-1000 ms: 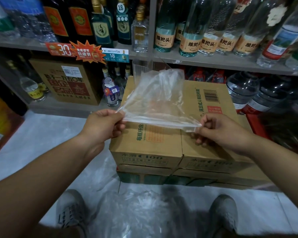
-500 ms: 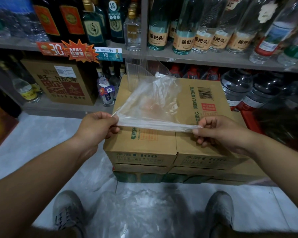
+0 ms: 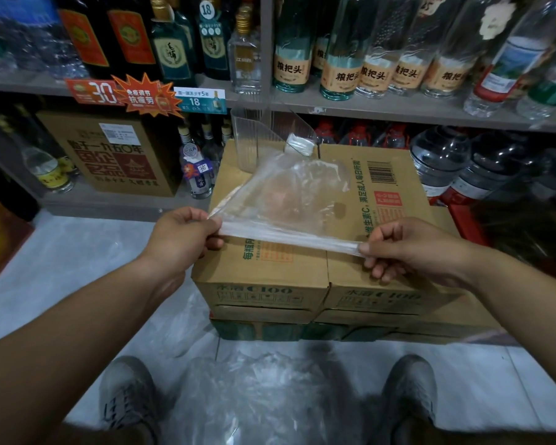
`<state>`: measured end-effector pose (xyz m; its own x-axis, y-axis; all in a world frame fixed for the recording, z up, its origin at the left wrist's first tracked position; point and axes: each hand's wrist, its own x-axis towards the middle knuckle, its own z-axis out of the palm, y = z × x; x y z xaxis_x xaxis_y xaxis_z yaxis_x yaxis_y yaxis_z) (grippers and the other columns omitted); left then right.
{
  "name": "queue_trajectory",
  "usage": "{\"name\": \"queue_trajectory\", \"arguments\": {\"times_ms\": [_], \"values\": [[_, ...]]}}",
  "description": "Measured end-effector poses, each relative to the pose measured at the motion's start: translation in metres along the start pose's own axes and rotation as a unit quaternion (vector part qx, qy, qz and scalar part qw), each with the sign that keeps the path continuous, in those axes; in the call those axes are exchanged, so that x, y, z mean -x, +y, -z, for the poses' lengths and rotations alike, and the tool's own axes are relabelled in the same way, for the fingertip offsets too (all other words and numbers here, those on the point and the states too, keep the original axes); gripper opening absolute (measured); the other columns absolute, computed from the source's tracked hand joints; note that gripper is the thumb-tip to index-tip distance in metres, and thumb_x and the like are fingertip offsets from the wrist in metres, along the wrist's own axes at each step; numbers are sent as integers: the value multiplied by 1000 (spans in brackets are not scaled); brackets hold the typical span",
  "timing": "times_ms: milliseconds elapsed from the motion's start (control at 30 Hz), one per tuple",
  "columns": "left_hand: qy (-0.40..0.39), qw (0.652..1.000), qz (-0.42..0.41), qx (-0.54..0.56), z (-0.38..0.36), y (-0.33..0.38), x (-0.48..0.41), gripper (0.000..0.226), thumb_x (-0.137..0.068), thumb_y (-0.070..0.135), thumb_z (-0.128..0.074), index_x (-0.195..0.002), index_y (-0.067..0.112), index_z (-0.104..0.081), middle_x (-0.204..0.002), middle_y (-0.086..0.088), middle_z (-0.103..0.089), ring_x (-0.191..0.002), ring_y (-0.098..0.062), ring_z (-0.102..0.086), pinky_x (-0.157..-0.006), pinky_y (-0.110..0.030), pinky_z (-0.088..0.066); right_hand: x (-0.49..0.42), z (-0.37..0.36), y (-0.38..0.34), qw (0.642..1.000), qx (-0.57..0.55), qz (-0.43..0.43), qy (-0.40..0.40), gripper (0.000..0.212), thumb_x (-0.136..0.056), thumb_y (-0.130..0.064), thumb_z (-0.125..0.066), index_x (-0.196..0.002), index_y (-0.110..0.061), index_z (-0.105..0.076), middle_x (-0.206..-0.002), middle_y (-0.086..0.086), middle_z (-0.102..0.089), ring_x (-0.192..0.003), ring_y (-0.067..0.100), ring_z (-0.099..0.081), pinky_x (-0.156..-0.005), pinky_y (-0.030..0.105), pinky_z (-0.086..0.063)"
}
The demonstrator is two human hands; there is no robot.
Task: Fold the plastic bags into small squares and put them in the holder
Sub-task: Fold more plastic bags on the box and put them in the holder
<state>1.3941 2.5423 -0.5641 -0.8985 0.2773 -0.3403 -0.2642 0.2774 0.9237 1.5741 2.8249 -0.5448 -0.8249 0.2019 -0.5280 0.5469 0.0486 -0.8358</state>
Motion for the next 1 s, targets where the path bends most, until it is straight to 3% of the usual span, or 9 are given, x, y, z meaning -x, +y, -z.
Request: {"name": "queue_trajectory", "arguments": {"times_ms": [167,333,533,733,800,867,933,1000], "values": [[-5,1000,6,-12,-2,2,1,11,-96,15,-67,-86,12,-63,-66,-3,-65,-56,-9,-57,-58,-23,-41,0,1,-1,998,62,-6,19,16,-82,-15,-78,-82,-4,-66,-73,16,-68,-58,19,-64,-49,23,-53],[-32,999,0,-40,2,2,0,13,-94,19,-70,-86,11,-64,-63,-2,-61,-53,-8,-52,-58,-24,-41,0,4,-2,998,27,5,59,24,-82,-3,-76,-101,0,-63,-70,13,-67,-56,18,-63,-48,24,-55],[-28,998,-13,-63,1,2,1,12,-92,18,-72,-89,7,-67,-67,-4,-62,-50,-4,-54,-45,-12,-42,0,11,-5,991,88,-25,94,17,-86,-15,-76,-94,-4,-65,-64,5,-65,-50,11,-57,-44,23,-44],[-8,993,-27,-113,-1,-1,4,18,-92,19,-73,-98,2,-68,-69,-3,-66,-58,-7,-61,-57,-19,-46,-7,11,-4,977,171,-32,125,14,-88,-13,-77,-92,-4,-67,-54,1,-61,-42,10,-49,-42,24,-39],[-6,986,-44,-158,-1,-1,5,19,-92,20,-73,-105,8,-66,-81,-4,-68,-71,-11,-67,-65,-26,-52,-7,10,-5,976,175,-26,128,14,-87,-14,-77,-91,-5,-68,-54,1,-61,-43,9,-50,-44,24,-42],[-25,965,-71,-250,-1,1,6,41,-88,22,-76,-125,19,-57,-107,-2,-65,-99,-20,-65,-85,-37,-54,-8,10,-5,975,179,-16,129,13,-87,-14,-78,-90,-6,-68,-54,0,-61,-44,8,-52,-44,23,-43],[-64,929,-147,-332,-1,3,8,84,-80,24,-83,-149,32,-35,-141,-2,-45,-130,-24,-49,-106,-44,-46,-9,9,-4,974,181,-5,133,11,-87,-12,-77,-88,-6,-68,-53,-1,-62,-43,6,-54,-43,21,-44],[-119,896,-248,-349,-3,8,15,110,-73,35,-89,-156,42,-17,-160,10,-21,-149,-18,-24,-121,-45,-28,-9,8,-3,973,188,1,134,10,-88,-11,-77,-87,-6,-68,-54,0,-63,-44,6,-55,-44,21,-46]]}}
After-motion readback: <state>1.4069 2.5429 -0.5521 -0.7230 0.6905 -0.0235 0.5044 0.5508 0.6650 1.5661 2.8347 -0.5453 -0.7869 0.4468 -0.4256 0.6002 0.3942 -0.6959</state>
